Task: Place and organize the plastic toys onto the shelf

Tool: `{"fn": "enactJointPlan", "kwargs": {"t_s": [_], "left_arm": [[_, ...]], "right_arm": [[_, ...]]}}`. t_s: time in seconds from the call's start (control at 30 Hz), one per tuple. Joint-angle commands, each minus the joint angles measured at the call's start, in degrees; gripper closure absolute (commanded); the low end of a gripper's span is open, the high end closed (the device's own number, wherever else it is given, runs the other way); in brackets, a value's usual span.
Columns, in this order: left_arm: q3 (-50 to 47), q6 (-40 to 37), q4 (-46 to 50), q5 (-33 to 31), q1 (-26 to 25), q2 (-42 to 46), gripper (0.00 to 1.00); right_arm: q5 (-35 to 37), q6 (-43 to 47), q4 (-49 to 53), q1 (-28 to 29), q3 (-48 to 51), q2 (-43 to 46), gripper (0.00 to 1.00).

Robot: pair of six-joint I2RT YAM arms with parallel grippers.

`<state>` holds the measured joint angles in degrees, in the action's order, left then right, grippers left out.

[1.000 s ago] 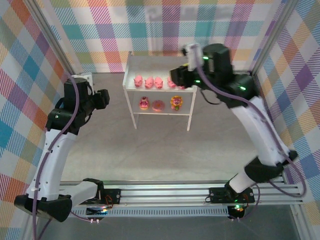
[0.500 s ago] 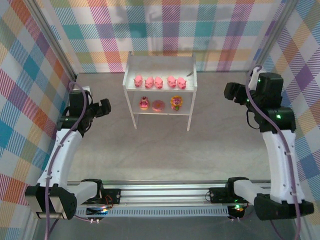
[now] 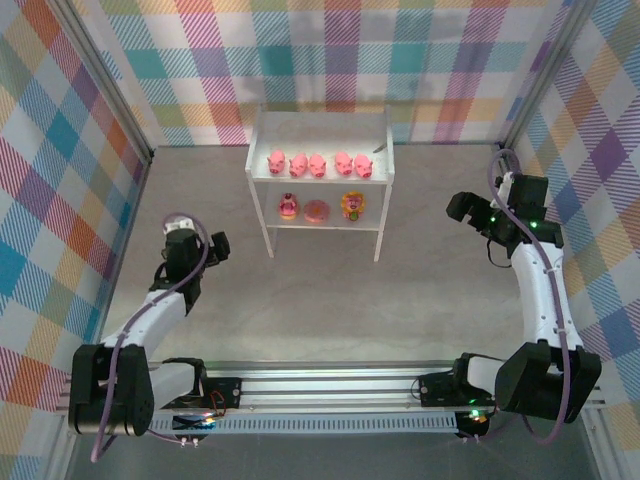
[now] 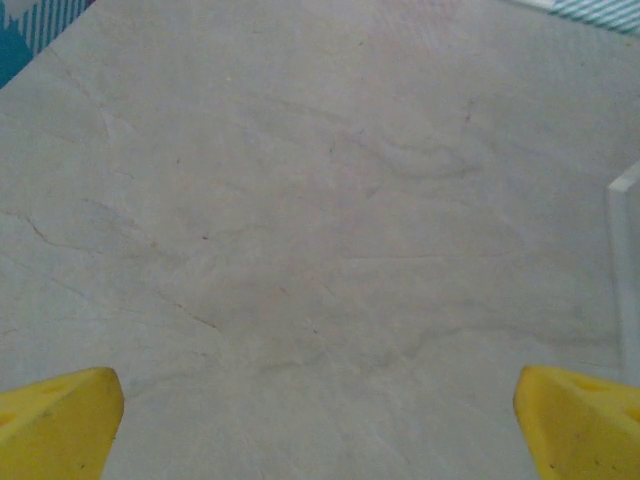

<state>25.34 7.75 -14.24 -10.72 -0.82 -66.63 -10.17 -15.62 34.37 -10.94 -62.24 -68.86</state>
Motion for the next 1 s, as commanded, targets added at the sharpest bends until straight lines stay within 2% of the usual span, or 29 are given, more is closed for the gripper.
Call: {"fn": "enactJointPlan", "kwargs": {"t_s": [0.0, 0.2, 0.27, 0.33, 0.4, 0.53, 0.67, 0.8, 0.97], "left_arm": [[-3.7, -2.7, -21.7, -1.3, 0.8, -5.1, 0.0], [-4.8, -4.1, -35.6, 1.4, 0.3, -17.9, 0.0], [-3.9, -6.4, -34.7, 0.1, -2.1, -19.7, 0.0], [-4.4, -8.7, -41.8, 1.3, -3.1, -24.8, 0.0], [-3.0, -8.8, -36.0, 2.4, -3.3, -23.2, 0.0], [-5.7, -10.2, -42.6, 3.4, -3.8, -23.9, 0.0], [-6.0, -9.9, -43.0, 2.8, -3.8, -23.8, 0.0], [-6.0, -10.1, -43.1, 3.3, -3.8, -23.7, 0.0], [-6.0, -10.2, -43.2, 3.6, -3.9, -23.7, 0.0]], "right_arm": [[-1.5, 1.0, -5.0, -0.6, 2.0, -0.9, 0.01], [-1.6, 0.4, -10.1, -0.8, 5.7, -1.2, 0.01], [-1.4, 0.2, -12.6, -0.7, 7.4, -1.0, 0.01], [-0.3, 0.5, -16.0, -0.7, 9.8, -0.2, 0.01], [0.6, 0.9, -20.8, -0.7, 13.1, 1.0, 0.01], [0.1, 3.1, -32.6, -0.5, 21.9, 4.2, 0.01], [0.5, 5.3, -46.6, 0.6, 32.1, 5.7, 0.01], [2.7, 7.5, -64.6, 3.7, 41.3, 2.5, 0.01], [6.0, 10.5, -74.9, 7.6, 42.9, -4.9, 0.01]]}}
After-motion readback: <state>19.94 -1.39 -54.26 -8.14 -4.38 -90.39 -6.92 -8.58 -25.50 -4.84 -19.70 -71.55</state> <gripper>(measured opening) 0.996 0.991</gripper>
